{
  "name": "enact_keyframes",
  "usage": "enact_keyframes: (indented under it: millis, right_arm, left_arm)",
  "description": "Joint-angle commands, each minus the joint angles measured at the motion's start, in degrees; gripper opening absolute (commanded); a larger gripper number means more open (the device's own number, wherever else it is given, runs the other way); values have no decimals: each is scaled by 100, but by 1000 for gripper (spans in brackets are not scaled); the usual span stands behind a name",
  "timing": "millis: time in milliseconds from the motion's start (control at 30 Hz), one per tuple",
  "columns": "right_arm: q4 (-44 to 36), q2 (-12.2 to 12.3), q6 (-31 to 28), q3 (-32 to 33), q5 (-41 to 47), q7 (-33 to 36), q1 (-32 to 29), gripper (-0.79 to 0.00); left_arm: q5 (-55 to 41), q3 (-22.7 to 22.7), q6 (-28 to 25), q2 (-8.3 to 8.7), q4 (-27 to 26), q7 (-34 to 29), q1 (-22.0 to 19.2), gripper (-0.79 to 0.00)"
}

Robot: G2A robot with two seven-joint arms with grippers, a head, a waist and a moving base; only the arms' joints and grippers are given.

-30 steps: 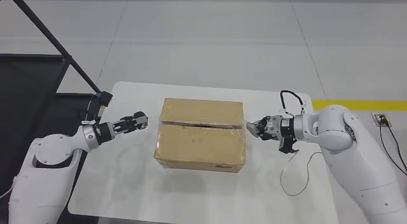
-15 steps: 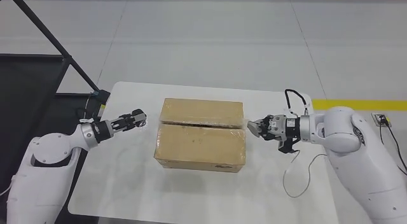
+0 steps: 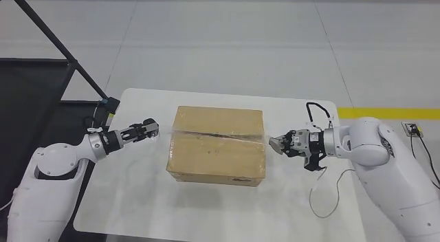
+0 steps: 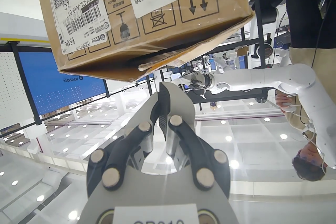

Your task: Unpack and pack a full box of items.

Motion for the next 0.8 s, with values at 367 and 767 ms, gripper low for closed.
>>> enact_keyframes:
  millis: [367, 767]
  right_arm:
    - [167, 17, -167, -245, -87, 139, 187, -785]
    - [308, -2, -465, -417, -186, 203, 307, -785]
  left_arm:
    - [13, 156, 73, 40, 112, -70, -77, -785]
    - [-15, 275, 79, 73, 219, -92, -137, -785]
